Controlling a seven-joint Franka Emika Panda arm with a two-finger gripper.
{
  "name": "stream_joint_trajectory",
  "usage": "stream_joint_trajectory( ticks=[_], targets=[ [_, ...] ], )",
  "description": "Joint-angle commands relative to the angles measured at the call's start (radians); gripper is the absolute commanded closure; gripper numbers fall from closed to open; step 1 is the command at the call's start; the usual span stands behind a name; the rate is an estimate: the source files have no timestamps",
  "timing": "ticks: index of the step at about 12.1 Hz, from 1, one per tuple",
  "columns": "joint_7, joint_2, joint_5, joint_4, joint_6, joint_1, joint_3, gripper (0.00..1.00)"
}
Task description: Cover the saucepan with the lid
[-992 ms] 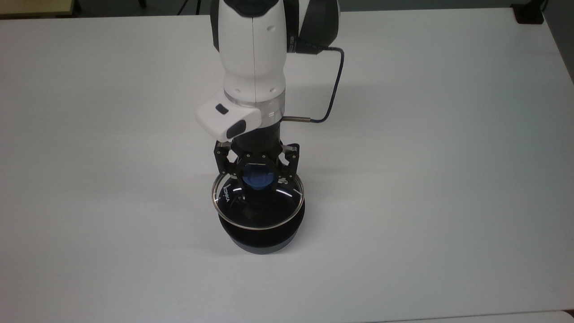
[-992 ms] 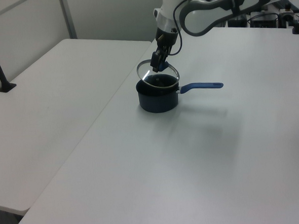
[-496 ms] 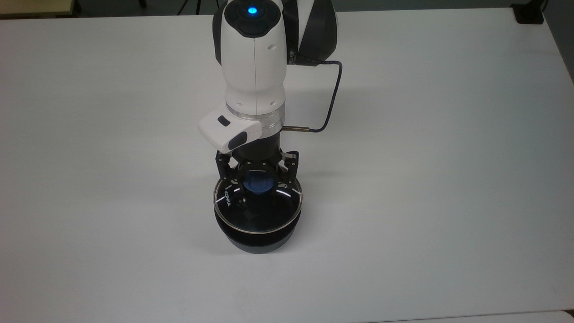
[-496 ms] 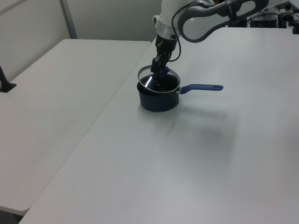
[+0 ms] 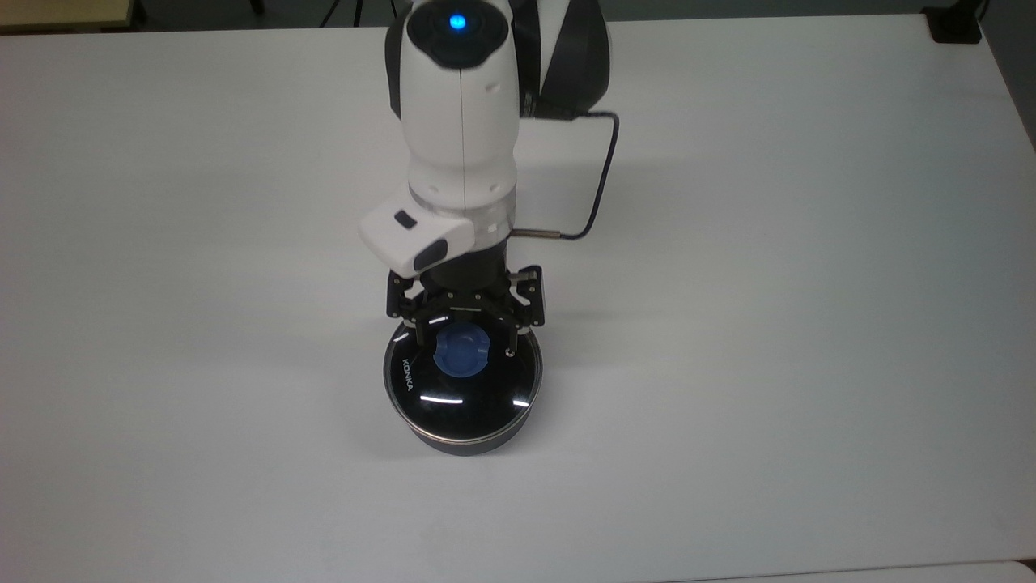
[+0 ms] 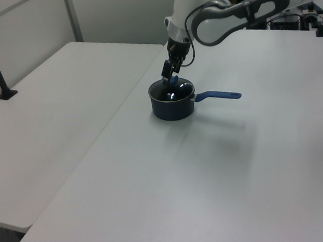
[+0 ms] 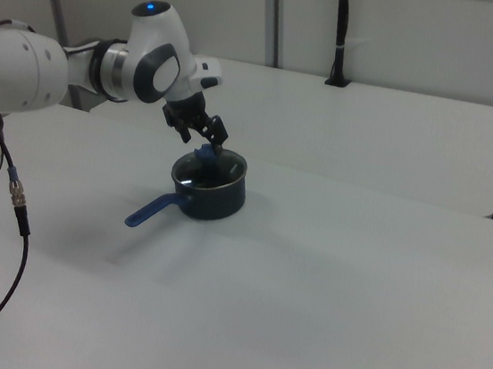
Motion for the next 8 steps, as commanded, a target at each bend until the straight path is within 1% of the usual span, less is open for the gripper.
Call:
stream_joint_trajectory(
  ticks=[1, 4, 5, 7, 8],
  targets=[
    [0.018, -0.156, -0.010, -0.070, -0.216, 0.017, -0.013, 0.00],
    [0.012, -0.352, -0.013, -0.183, -0.444, 0.021, -0.011, 0.00],
    [0.005, -0.421, -0.013, -0.229, -0.479, 0.020, -0.011, 0.00],
    [-0.023, -0.543, -0.013, -0.331, -0.496, 0.018, -0.010, 0.00],
    [-0.031, -0.558, -0.013, -0.330, -0.543, 0.011, -0.008, 0.00]
  ],
)
